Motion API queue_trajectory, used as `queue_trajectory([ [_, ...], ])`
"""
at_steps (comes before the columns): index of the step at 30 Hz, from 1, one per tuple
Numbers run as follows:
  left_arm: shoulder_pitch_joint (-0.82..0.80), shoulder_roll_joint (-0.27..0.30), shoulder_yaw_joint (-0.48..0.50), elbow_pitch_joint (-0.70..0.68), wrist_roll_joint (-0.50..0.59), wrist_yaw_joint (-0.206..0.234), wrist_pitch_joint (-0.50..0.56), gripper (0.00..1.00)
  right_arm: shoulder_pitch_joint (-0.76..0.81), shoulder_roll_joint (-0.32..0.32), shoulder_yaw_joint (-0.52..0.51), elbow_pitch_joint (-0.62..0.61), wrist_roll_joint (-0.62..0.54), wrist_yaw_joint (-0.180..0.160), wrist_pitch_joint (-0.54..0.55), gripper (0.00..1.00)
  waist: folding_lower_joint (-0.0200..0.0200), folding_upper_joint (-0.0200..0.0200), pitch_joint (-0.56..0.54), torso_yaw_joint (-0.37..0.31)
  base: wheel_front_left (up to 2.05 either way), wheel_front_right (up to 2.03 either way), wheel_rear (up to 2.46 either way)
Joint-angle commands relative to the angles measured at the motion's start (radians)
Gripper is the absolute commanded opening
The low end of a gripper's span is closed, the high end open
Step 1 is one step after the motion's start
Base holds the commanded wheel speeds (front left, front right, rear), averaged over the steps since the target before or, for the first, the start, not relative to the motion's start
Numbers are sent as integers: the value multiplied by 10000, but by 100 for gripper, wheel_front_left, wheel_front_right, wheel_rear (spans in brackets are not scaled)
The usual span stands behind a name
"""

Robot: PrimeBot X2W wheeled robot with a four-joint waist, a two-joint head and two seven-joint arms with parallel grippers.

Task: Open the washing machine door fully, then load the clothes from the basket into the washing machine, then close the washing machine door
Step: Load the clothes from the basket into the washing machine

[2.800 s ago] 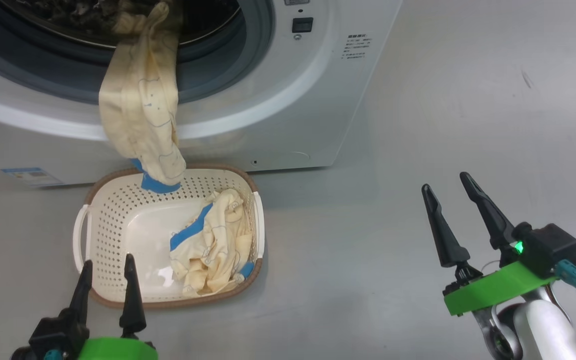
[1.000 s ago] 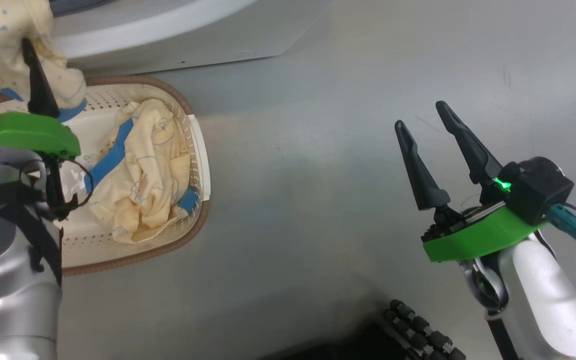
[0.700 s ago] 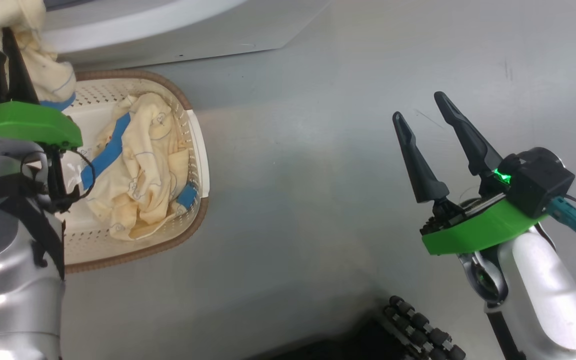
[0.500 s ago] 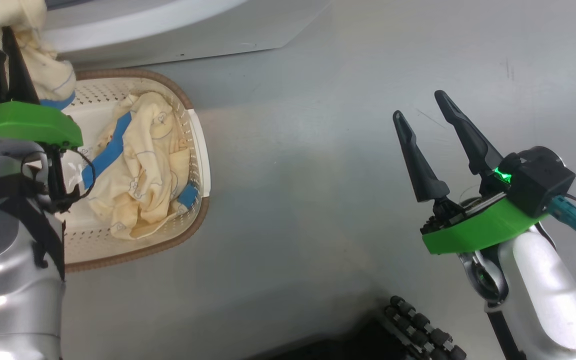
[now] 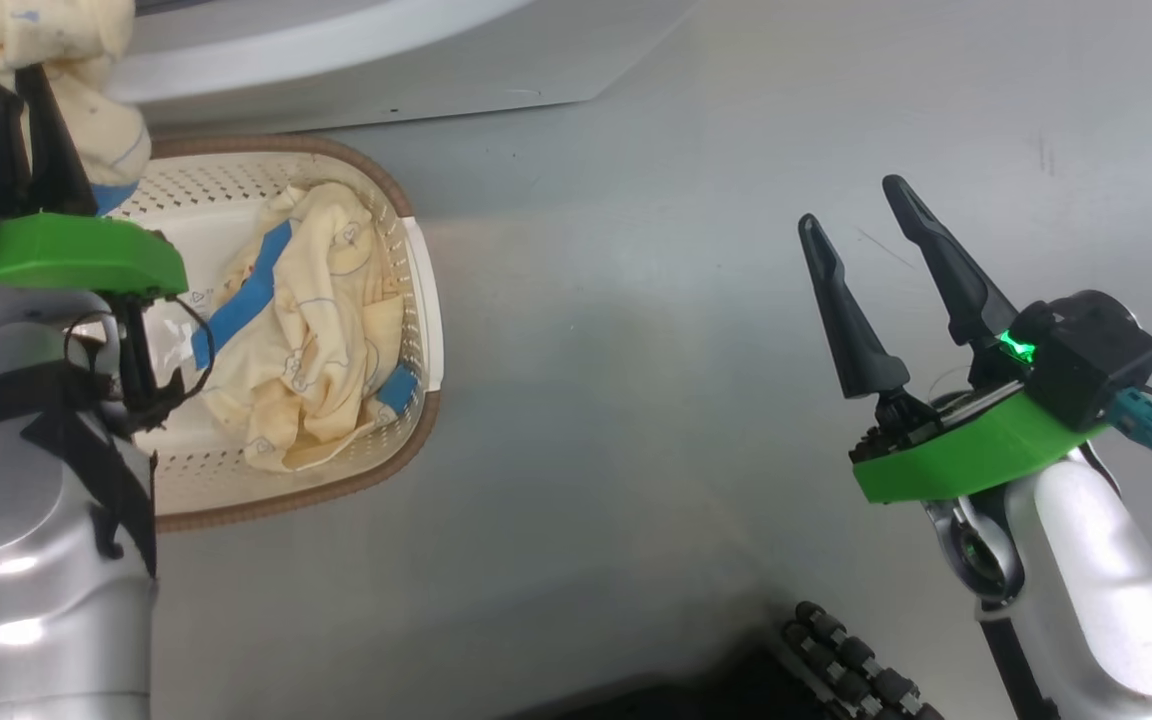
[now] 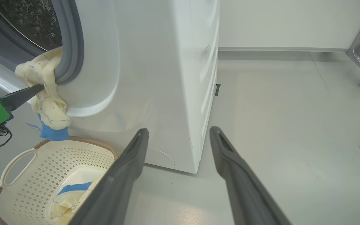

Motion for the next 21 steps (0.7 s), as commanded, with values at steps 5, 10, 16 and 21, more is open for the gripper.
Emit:
queue_trajectory([
  [5, 303, 167, 141, -1020, 272, 45, -84, 0, 48, -98, 75, -308, 7, -29, -65, 100, 0, 0, -58, 91, 0, 0, 0],
  [10, 516, 127, -10, -1439, 443, 58, -84, 0, 101, -71, 33, -312, 7, -29, -65, 100, 0, 0, -132, 115, 0, 0, 0],
  [16, 654, 67, -285, -1932, 547, -11, -84, 0, 148, -6, 19, -310, 35, -29, -65, 100, 0, 0, -228, 95, 0, 0, 0],
  [21, 452, 116, -461, -2334, 645, -35, -84, 0, 176, 40, 68, -285, 48, -29, -65, 100, 0, 0, -297, 40, 0, 0, 0],
])
